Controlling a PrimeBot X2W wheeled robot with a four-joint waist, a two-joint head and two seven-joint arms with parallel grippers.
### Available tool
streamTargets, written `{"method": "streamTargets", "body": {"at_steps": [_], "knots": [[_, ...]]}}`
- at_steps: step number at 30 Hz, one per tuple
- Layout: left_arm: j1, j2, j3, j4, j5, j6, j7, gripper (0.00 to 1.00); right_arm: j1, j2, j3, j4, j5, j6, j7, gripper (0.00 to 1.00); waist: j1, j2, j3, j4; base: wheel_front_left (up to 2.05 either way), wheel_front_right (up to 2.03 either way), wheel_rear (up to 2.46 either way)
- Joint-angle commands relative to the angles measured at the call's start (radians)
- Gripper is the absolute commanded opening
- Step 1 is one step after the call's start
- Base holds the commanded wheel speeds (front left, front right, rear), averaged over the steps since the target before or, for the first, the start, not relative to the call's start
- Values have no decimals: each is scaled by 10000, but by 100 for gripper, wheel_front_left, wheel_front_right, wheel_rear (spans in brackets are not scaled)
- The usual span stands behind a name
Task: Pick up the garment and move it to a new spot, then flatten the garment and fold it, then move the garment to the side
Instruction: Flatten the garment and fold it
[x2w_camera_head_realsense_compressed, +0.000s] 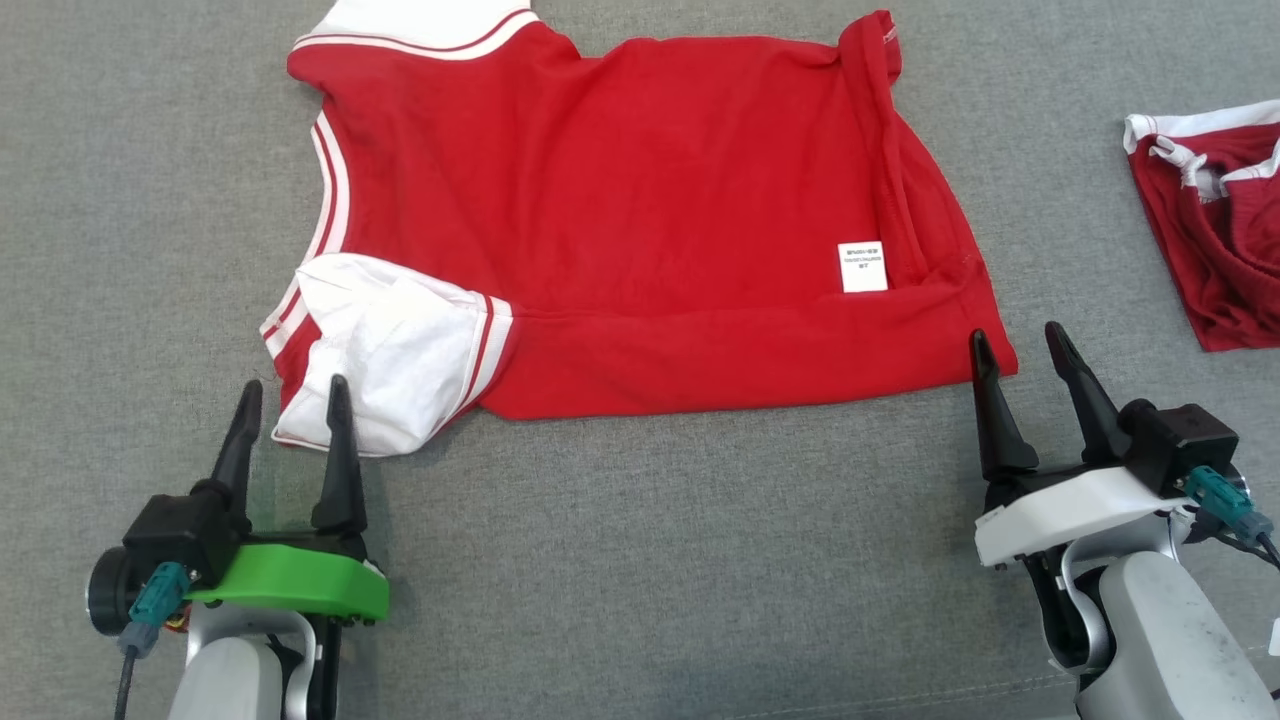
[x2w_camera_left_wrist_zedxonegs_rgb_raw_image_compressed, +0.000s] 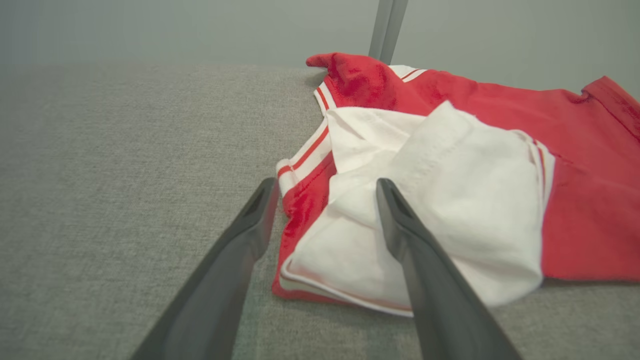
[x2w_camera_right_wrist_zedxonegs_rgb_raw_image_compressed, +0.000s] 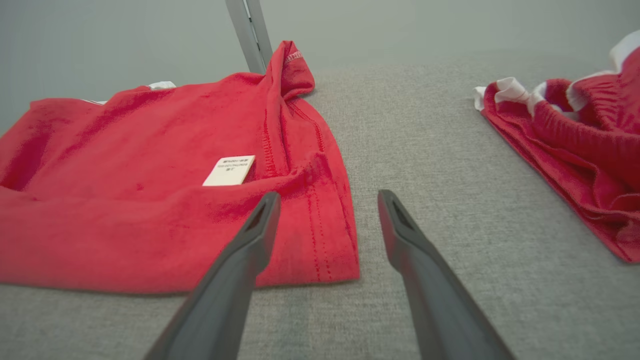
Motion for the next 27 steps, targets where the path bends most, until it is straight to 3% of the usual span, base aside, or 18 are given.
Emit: {"method": "streamTargets", "body": {"at_steps": [1, 15, 16, 17, 18, 22, 27], "knots": [[101, -58, -59, 209, -145, -87, 55, 100, -182, -34, 79, 208, 97, -8, -46, 100, 0, -1, 118, 16, 0, 0, 0], [-571, -54, -277, 1531, -1108, -364, 822, 100, -1072, -91, 720, 1932, 783, -8, -14, 100, 0, -1, 471, 48, 0, 0, 0], [-655, -76, -300, 1630, -1249, -402, 937, 100, -1132, -110, 848, 2089, 882, -10, 3, 87, 0, -1, 479, 59, 0, 0, 0], [-738, -70, -316, 1727, -1361, -414, 1053, 40, -1185, -141, 980, 2227, 954, -8, 29, 34, 0, -1, 487, 65, 0, 0, 0], [-841, -59, -317, 1821, -1488, -420, 1185, 0, -1236, -159, 1070, 2339, 1032, -8, 31, 2, 0, -1, 493, 73, 0, 0, 0], [-1119, 77, -413, 1917, -2089, -516, 1649, 0, -1318, -276, 1427, 2330, 1470, -10, 44, 0, 0, -1, 476, 71, 0, 0, 0], [-791, 291, -335, 1004, -2764, -572, 1978, 0, -902, -598, 1391, 1463, 1792, -10, 5, 0, 0, -1, 421, 91, 0, 0, 0]]}}
